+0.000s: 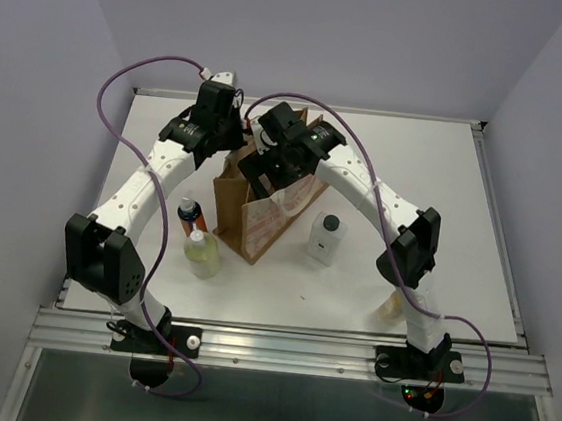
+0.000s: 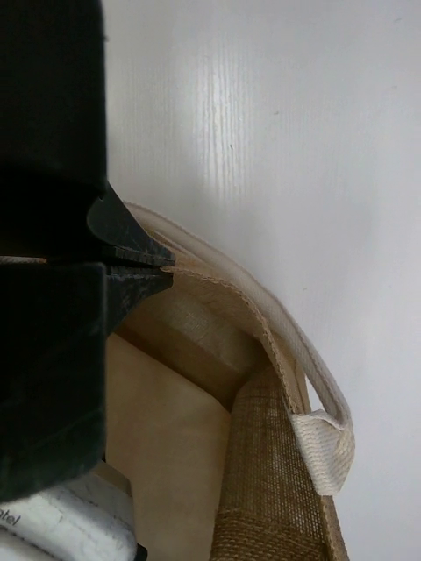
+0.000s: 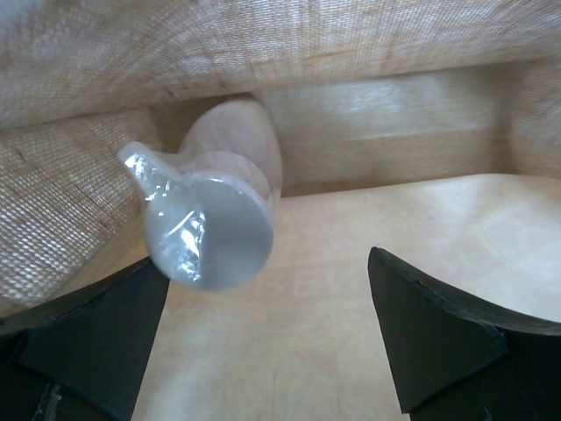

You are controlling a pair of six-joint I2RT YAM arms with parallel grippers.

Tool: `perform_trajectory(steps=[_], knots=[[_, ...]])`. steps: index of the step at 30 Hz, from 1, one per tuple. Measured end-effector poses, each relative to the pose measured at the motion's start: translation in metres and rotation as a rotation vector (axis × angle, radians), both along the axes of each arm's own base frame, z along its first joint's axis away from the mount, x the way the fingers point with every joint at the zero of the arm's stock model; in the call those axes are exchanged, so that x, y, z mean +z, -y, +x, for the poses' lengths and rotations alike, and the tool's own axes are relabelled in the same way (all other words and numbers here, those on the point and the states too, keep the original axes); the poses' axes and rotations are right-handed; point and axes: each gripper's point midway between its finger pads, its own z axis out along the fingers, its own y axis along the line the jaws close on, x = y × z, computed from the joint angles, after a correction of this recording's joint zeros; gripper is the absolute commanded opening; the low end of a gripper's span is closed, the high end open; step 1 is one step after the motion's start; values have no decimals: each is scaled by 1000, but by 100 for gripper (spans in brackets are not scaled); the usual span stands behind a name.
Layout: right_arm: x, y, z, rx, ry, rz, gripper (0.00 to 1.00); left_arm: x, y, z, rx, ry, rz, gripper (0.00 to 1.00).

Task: Place the personal care products into the canvas bag

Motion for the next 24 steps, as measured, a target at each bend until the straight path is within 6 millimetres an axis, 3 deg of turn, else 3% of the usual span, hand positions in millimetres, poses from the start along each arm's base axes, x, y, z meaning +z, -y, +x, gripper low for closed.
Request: perform_trajectory(steps=[10,15,16,19,22,24], knots=[[41,10,16,-80,159,20,100,23,18,-5,-45,62,-52,0],[118,-2,15,-78,322,202,100,10,15,0,-23,36,-26,0],[147,-1,11,-81,374,261,100,9,14,1,-19,37,-23,0],[195,6,4,-100,465,355,100,9,11,2,-5,39,-14,0],[216,15,3,-134,513,384,100,7,10,3,2,38,-8,0],[217,21,4,-154,525,379,100,7,9,4,8,39,-6,0]])
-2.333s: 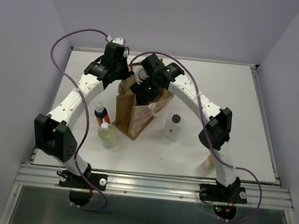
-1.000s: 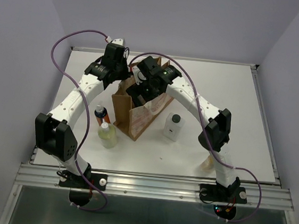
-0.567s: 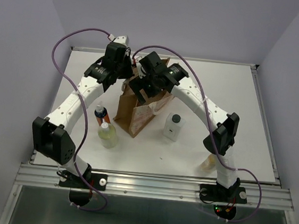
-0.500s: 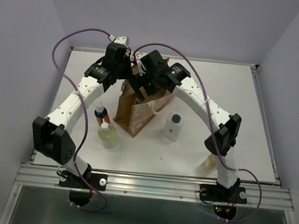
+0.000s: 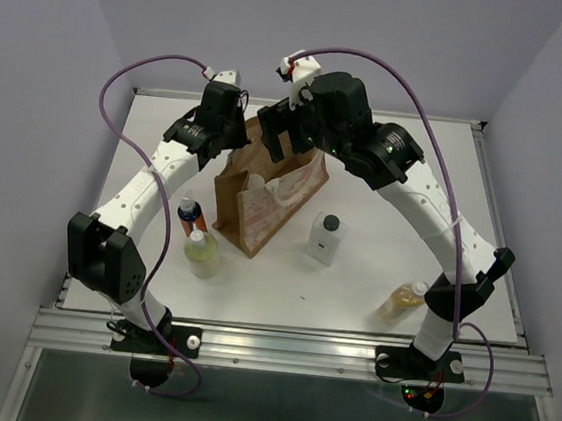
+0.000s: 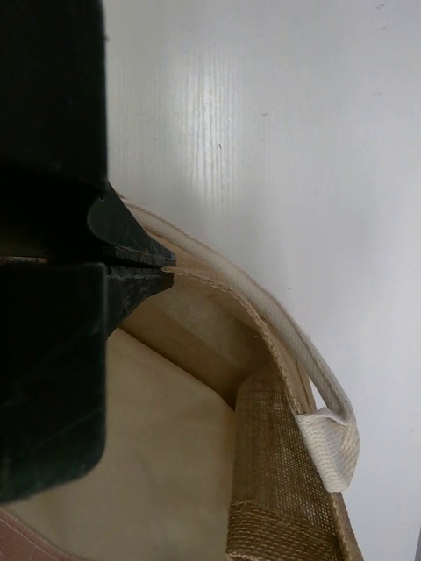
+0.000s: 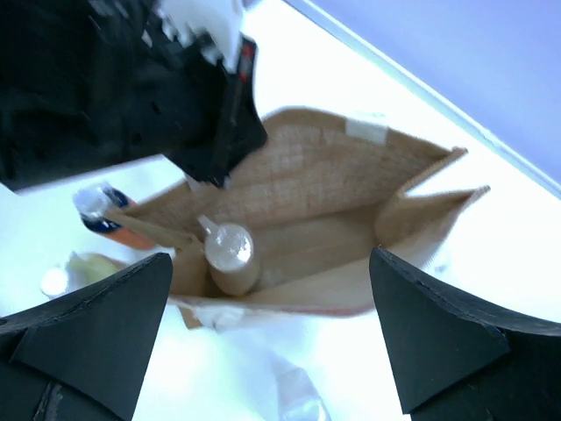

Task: Place the personal care products into the canvas bag

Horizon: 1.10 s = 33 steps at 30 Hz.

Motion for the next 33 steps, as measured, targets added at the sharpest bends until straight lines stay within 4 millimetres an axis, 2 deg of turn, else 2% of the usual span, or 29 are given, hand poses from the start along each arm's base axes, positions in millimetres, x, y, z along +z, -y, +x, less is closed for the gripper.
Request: perform_trajectory(steps=[3,6,9,12,16,20,23,25,27,30,33], knots=[[-16,16,-5,-50,-31,-27,100,0,-1,0,6,1,2,0],[-43,49,-20,-142,-104,-62,100,0,-2,0,10,1,5,0],[-61,93,-46,-252,-177,-72,100,0,-2,1,13,3,7,0],[-64,135,-77,-336,-229,-34,100,0,-2,1,12,3,7,0],[-71,167,-107,-359,-278,-16,100,0,-2,1,12,3,6,0],[-104,171,-121,-326,-347,-99,100,0,-2,1,12,3,7,0],[-133,165,-118,-296,-377,-189,100,0,-2,1,12,3,7,0],[-164,160,-114,-263,-409,-280,100,0,-2,1,12,3,7,0],[-183,157,-109,-230,-432,-336,100,0,-2,1,12,3,7,0],[-197,154,-99,-210,-445,-370,100,0,-2,1,12,3,8,0],[-214,156,-78,-207,-468,-393,100,0,-2,1,12,4,7,0]])
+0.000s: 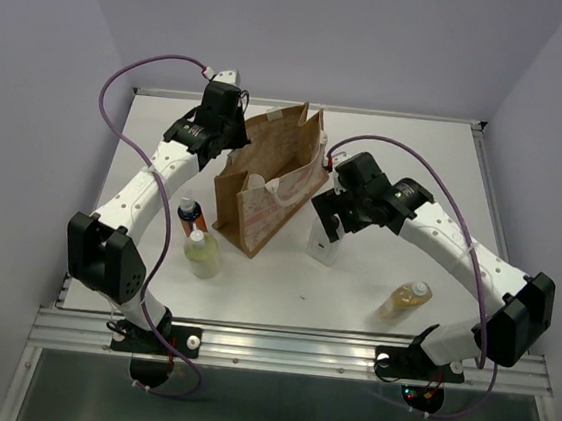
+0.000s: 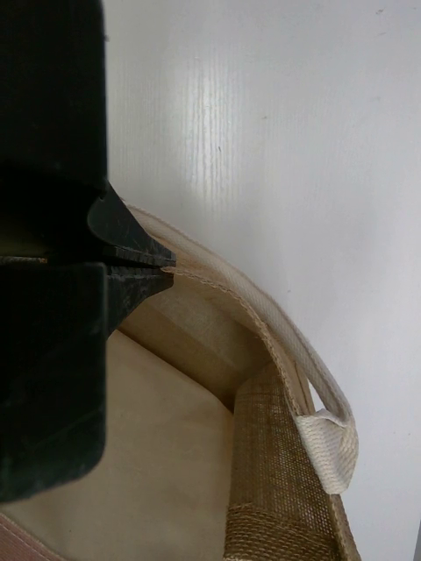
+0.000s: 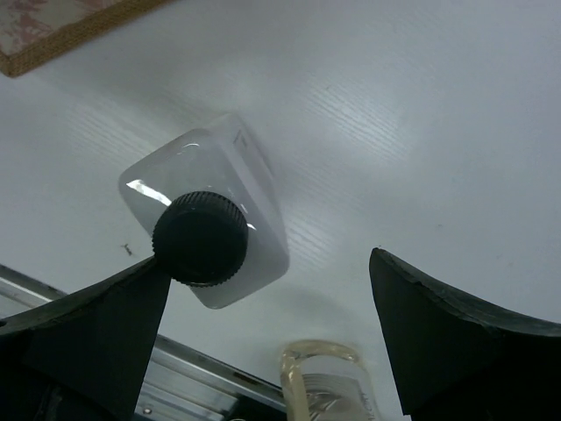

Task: Place the personal care products into the canvas bag

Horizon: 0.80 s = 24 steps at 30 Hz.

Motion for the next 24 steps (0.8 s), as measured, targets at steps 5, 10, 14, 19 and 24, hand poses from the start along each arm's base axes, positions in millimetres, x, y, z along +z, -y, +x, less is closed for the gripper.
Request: perform_trajectory(steps=[5,10,14,19,24], knots=[[-13,-4,13,71,-25,27,100,0,0,0,0,0,0,0],[-33,-24,7,201,-97,61,97,0,0,0,0,0,1,0],[-51,-31,3,239,-154,61,71,0,-1,0,3,0,2,0],[-60,-31,0,241,-186,58,1,0,-1,0,4,1,3,0],[-56,-27,1,175,-192,50,1,-1,-1,1,7,2,4,0]])
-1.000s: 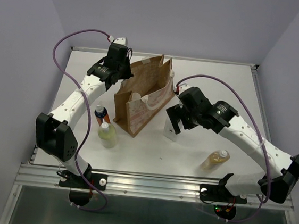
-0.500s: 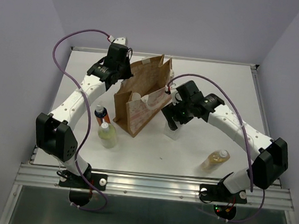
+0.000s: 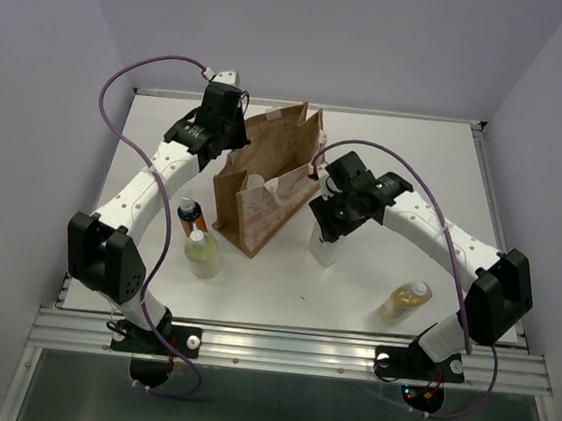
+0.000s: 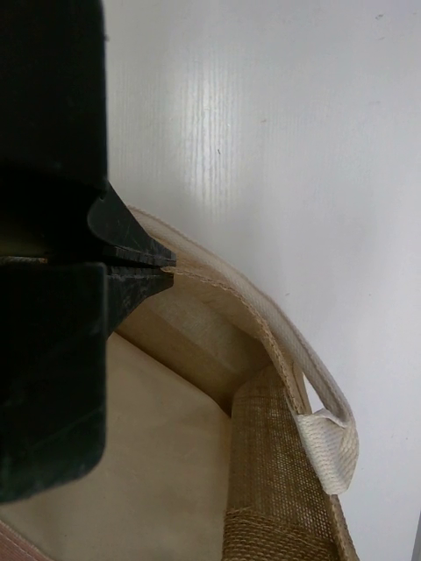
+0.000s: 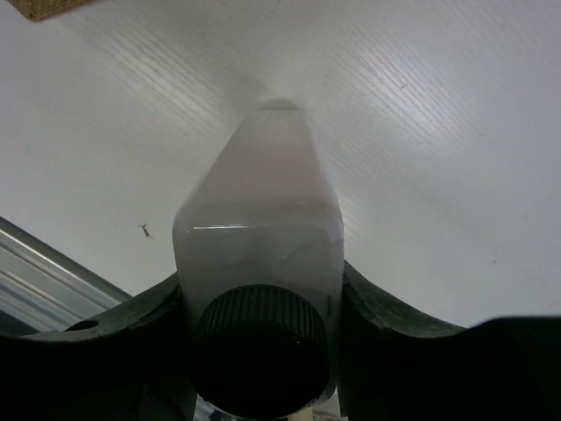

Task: Place the personal care products into the canvas bag

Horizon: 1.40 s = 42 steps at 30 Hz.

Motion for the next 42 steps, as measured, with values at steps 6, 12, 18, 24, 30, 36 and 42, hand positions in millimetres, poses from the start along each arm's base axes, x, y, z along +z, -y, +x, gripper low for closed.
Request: perform_trajectory(steps=[6,12,18,24,30,36,42], knots=[[63,-5,5,-33,57,63,1,-1,-1,1,4,3,1,0],[191,-28,4,46,260,336,1,-1,0,1,3,3,1,0],[280,-39,-5,123,400,517,1,-1,0,1,2,3,0,0],[282,-67,32,95,406,531,1,-1,1,1,-1,2,-3,0],[217,-100,91,31,346,415,1,-1,2,1,-6,2,-12,0],[152,-112,122,-2,278,296,1,-3,2,1,-4,2,-13,0],[142,-109,130,-4,293,251,1,-4,2,1,-3,4,-15,0]])
